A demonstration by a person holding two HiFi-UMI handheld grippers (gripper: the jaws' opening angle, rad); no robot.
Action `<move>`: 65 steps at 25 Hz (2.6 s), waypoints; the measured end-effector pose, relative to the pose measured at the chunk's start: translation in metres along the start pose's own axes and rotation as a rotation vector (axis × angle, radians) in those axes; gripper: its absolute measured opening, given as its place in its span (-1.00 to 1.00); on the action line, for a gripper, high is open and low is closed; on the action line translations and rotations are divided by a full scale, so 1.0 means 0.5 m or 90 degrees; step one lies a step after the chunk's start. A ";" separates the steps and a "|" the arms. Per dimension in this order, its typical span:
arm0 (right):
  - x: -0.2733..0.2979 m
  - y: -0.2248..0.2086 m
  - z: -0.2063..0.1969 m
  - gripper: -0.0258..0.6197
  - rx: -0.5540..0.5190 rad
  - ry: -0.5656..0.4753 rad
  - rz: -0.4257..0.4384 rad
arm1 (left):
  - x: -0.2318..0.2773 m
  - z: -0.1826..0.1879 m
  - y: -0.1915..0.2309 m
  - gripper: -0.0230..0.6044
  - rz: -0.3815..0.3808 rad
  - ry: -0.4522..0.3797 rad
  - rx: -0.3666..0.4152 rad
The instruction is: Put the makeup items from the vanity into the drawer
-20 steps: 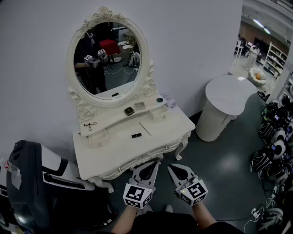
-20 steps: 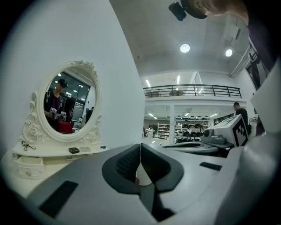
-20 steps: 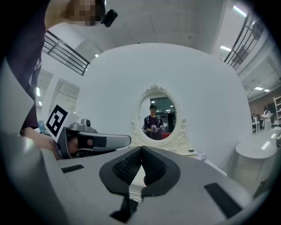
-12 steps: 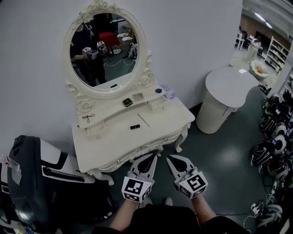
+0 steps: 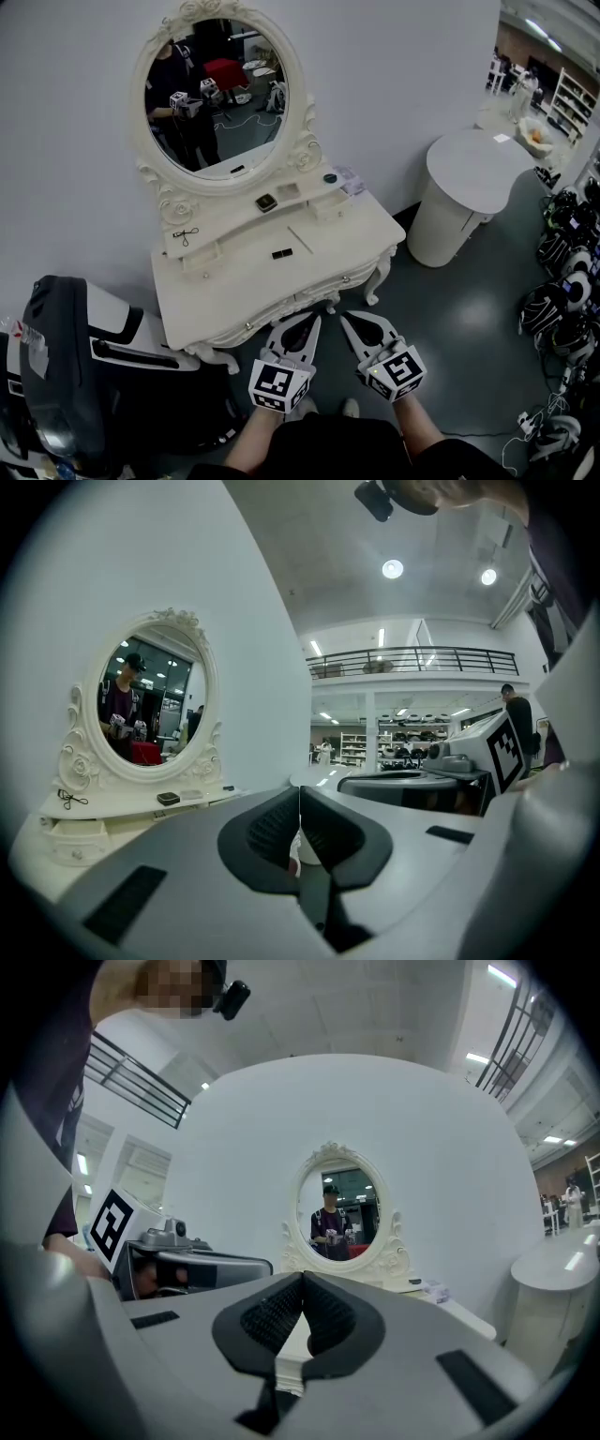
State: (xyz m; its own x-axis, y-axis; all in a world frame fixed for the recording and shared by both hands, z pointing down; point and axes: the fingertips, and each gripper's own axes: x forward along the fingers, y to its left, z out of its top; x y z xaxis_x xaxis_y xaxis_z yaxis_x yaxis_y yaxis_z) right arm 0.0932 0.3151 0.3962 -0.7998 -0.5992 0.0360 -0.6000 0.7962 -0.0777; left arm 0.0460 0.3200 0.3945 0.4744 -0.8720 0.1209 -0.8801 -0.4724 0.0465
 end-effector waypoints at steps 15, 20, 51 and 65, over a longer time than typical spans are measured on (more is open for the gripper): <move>0.067 0.053 -0.032 -0.85 0.034 0.012 -0.032 | -0.056 -0.036 0.087 -0.88 -0.012 0.031 0.004; 0.075 0.045 -0.049 -0.85 0.042 0.031 -0.040 | -0.046 -0.045 0.099 -0.88 -0.019 0.036 -0.008; 0.292 -0.248 -0.120 -0.85 0.107 0.076 -0.016 | 0.274 -0.109 0.268 -0.88 0.005 0.114 -0.046; 0.336 -0.326 -0.115 -0.85 0.143 0.069 0.014 | 0.341 -0.090 0.305 -0.88 0.061 0.129 -0.035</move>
State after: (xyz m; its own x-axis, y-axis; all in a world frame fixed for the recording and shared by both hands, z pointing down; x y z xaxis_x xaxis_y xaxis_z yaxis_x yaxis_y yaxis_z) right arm 0.0554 0.0895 0.4721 -0.8170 -0.5598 0.1383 -0.5734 0.7631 -0.2983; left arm -0.0080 0.1050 0.4669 0.3803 -0.8663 0.3240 -0.9233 -0.3760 0.0785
